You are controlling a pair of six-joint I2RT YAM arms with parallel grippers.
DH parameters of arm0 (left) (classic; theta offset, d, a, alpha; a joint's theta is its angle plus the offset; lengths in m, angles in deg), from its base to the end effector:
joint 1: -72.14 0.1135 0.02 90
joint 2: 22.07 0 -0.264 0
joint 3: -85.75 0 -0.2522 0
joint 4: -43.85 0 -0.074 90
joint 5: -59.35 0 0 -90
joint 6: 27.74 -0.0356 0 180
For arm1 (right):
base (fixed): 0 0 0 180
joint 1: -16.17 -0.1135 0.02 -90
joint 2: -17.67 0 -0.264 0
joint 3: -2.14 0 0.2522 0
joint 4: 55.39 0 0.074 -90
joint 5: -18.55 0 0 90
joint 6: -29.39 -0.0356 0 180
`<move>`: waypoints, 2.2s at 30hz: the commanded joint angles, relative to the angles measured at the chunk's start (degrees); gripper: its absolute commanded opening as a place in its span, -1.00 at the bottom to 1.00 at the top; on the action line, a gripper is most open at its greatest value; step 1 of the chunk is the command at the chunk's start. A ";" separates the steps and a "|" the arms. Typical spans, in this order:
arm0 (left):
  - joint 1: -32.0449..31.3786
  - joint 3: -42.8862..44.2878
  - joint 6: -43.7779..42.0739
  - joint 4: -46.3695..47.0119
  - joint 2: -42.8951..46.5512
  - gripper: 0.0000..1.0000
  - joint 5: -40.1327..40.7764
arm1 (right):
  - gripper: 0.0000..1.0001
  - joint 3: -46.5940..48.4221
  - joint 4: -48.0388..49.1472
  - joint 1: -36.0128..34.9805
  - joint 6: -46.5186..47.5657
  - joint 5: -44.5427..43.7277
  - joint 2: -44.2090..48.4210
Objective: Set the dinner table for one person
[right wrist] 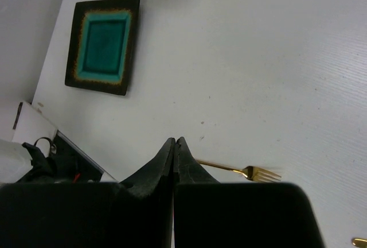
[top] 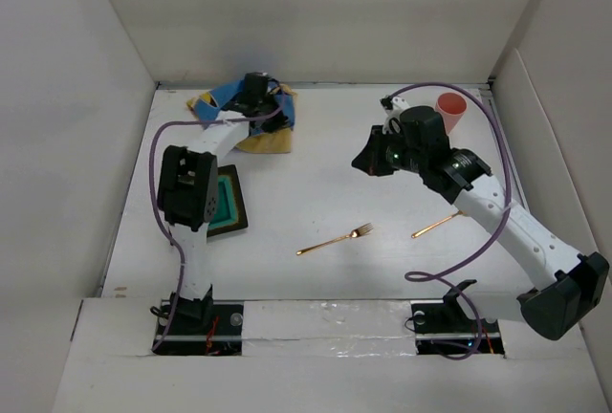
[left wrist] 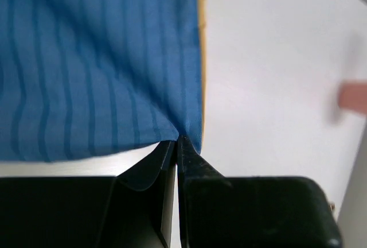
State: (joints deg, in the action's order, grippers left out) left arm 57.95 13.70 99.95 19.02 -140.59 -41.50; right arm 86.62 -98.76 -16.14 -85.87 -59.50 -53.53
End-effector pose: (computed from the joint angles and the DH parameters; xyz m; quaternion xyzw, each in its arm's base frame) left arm 0.4664 -0.1248 0.2361 -0.1377 0.8749 -0.2753 0.3738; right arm 0.2281 0.1530 0.3668 -0.1049 0.8569 0.3182 0.3918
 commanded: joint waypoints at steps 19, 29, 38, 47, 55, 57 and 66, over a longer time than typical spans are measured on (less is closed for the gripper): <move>-16.83 -6.55 0.00 1.66 14.78 0.00 9.86 | -0.47 -2.25 1.65 5.06 -2.16 -6.94 0.89; -3.22 -22.04 9.51 9.58 17.72 -0.01 6.65 | -1.00 -4.45 3.06 5.60 -2.52 -3.60 0.36; -2.59 -14.56 5.64 3.06 7.25 -0.07 6.89 | -0.98 -4.10 1.75 3.40 -2.69 -4.39 0.18; -2.59 -16.32 5.73 3.25 6.46 -0.28 7.25 | -0.97 -5.94 1.74 2.87 -3.48 -5.00 1.15; -3.12 -15.97 5.81 3.42 4.09 -0.27 6.99 | -0.95 -5.94 2.36 1.73 -3.84 -4.83 0.10; -3.12 -15.62 5.90 2.72 3.91 -0.19 7.86 | -0.94 -5.51 2.10 1.73 -3.57 -4.56 -0.34; -3.12 -13.69 4.23 0.61 2.07 -0.26 10.24 | -0.94 -4.98 1.66 1.20 -3.31 -4.65 -1.14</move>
State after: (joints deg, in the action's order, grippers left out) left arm 55.09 -2.41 105.59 21.62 -137.31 -32.91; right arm 79.91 -98.39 -14.33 -89.37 -63.98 -54.86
